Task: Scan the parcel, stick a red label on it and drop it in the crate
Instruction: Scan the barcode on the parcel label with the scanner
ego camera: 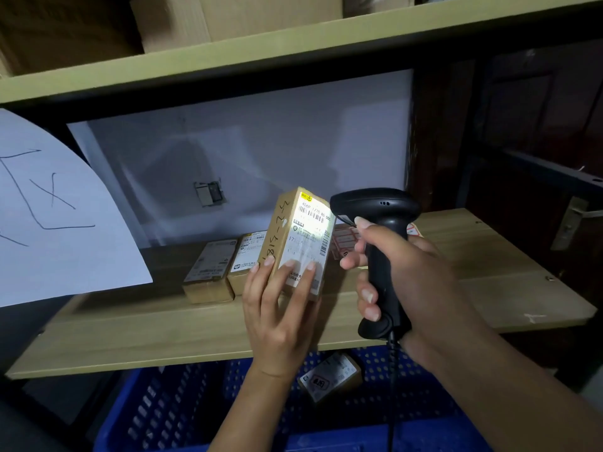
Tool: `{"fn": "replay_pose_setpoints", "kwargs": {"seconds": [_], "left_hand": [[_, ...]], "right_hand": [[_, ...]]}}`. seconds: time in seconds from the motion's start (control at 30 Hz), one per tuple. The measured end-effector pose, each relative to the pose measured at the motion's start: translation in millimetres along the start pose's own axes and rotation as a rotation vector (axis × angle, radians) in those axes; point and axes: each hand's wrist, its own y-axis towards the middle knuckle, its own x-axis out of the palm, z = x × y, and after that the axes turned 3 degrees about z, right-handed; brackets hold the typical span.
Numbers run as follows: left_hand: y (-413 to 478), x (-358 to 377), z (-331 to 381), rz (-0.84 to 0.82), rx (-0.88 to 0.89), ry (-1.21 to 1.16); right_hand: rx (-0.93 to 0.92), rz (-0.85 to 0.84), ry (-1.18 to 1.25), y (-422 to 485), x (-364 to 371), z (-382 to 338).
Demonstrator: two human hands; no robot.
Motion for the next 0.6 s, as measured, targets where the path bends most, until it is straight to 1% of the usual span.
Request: {"fn": "replay_pose_setpoints", "kwargs": {"seconds": [0.23,0.43,0.53,0.6], "left_hand": [[1.0,-0.6,-1.0,-0.004,-0.008,-0.016],[1.2,0.1,-2.4,0.002,-0.021,-0.013],[1.4,-1.5,-1.7,0.003,-0.032,-0.018],[1.6,-3.2,-2.8,-0.001,-0.050,-0.030]], "right_hand": [[0.017,0.014,0.026,0.9,-0.8,2.7],[-0.014,0.003,-0.054,1.6,-5.0,3.5],[-0.057,0.032,-0.178,5.5,-14.7,-0.1],[-0.088,0.080,-0.375,17.0,-31.0,-7.4]]}}
